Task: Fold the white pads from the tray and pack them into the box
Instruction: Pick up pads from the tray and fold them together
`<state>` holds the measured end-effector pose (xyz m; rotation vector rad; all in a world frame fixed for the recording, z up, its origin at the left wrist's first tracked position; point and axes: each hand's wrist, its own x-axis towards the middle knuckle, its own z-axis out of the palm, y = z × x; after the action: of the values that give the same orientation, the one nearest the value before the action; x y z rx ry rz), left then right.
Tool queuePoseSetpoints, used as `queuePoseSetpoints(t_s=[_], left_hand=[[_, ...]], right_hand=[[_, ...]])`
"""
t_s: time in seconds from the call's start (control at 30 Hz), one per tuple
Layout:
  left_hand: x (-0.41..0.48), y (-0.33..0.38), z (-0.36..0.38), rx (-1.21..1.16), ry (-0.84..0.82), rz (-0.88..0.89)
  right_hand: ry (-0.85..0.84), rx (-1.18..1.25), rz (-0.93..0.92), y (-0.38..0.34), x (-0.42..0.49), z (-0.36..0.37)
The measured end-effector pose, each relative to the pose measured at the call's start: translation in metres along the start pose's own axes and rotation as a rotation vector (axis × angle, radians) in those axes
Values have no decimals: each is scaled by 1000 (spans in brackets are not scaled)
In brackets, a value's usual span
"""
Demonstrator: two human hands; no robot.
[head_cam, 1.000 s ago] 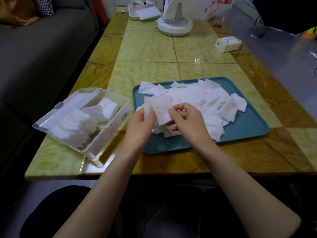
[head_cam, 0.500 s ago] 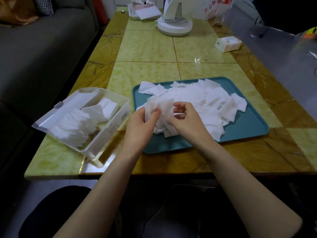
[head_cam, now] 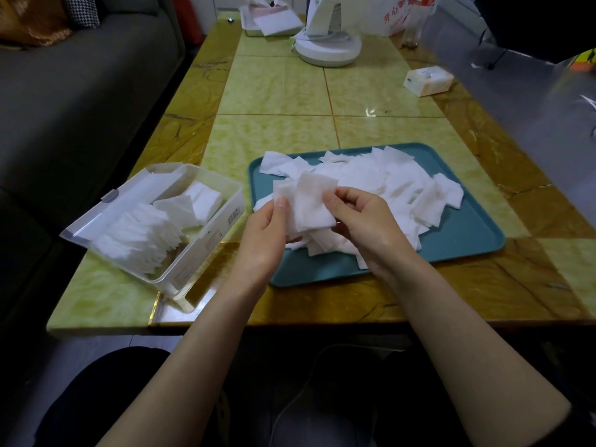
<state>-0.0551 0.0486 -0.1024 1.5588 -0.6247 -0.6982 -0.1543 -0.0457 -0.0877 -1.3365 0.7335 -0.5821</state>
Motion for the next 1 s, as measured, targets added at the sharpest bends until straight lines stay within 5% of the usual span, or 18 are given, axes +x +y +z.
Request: queuePoseSetpoints(t_s=[0.33, 0.47, 0.7, 1.0], left_hand=[[-6, 8, -1, -57, -66, -24], [-7, 4, -6, 78, -58, 98], [-11, 5, -28, 284, -13, 206], [-22, 11, -71, 436, -110, 302]], right_hand=[[139, -362, -207, 9, 5, 6], [146, -421, -266, 11, 2, 9], [-132, -467, -349, 1, -4, 13], [-281, -482, -333, -8, -10, 38]])
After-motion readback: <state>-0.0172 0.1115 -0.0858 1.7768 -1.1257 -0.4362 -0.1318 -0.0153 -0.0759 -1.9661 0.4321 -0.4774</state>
